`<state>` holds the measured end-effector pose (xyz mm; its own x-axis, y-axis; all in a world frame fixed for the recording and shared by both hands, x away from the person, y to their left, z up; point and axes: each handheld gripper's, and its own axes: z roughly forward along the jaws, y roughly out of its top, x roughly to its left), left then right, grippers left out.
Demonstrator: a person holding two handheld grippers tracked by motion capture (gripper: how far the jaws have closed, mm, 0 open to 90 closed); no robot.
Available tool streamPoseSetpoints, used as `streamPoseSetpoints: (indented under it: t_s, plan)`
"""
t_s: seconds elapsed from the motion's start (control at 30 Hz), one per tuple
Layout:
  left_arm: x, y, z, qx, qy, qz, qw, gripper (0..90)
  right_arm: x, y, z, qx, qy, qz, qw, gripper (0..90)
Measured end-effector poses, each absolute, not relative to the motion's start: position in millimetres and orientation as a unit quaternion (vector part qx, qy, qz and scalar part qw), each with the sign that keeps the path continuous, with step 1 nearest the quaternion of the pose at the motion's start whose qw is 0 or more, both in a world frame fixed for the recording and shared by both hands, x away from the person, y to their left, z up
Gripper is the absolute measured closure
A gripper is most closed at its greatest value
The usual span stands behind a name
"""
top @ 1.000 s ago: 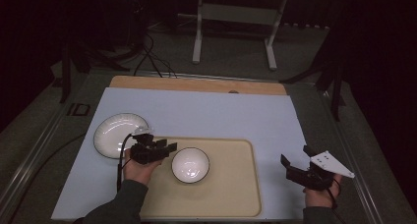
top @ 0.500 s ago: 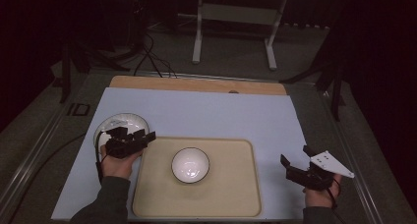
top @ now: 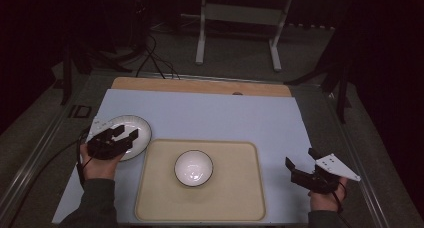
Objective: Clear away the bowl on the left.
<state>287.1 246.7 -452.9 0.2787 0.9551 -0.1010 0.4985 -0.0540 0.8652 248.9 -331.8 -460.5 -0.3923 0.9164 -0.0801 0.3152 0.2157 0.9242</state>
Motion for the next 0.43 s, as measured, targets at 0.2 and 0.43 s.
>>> streamPoseSetpoints:
  t_s: [0.2,0.43]
  plan:
    - [286,265,-459,0.667,0.546,0.291,0.415,45.0,249,-332,-461,0.438,0.705,0.447,0.335,13.6]
    - [291,273,-468,0.666,0.561,0.320,0.373,44.4,250,-331,-462,0.439,0.706,0.445,0.335,13.6]
